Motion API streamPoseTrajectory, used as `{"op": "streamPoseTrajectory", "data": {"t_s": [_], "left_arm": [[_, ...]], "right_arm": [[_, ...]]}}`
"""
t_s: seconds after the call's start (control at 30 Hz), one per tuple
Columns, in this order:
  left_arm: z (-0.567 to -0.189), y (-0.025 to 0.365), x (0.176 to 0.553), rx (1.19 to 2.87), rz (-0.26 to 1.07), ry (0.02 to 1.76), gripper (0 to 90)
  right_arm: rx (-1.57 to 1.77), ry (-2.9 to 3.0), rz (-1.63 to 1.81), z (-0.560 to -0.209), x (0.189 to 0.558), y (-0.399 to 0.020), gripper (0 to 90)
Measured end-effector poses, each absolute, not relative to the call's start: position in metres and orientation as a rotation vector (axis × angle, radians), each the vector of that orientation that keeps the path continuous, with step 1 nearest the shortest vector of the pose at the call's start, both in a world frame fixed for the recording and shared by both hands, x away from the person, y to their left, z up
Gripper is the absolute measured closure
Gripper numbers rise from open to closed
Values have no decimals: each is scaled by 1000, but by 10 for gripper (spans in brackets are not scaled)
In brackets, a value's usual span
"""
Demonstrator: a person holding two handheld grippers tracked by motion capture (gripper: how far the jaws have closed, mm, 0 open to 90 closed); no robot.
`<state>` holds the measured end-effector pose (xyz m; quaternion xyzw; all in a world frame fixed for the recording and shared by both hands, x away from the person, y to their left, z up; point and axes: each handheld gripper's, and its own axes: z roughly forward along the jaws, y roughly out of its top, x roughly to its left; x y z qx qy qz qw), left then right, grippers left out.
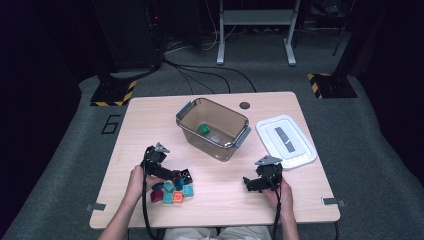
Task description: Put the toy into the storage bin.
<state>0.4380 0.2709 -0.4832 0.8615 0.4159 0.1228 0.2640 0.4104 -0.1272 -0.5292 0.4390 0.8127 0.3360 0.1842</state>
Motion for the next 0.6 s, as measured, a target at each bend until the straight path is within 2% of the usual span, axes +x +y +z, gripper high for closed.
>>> {"op": "streamPoseTrajectory", "data": {"t_s": [0.23, 0.27, 0.47, 0.57, 0.6], "left_arm": [[-490, 282, 439, 2271, 248, 1138, 162], [-490, 283, 438, 2261, 225, 1129, 238], [-487, 283, 436, 2255, 172, 1071, 505], [-486, 282, 435, 2257, 171, 1061, 611], [-485, 281, 435, 2263, 172, 1050, 611]], "right_arm": [[1237, 2291, 947, -529, 410, -127, 0], [1237, 2291, 947, -529, 410, -127, 0], [1238, 2291, 947, -529, 410, -127, 0], [1237, 2291, 947, -529, 410, -127, 0], [1238, 2291, 947, -529, 410, -127, 0]]}}
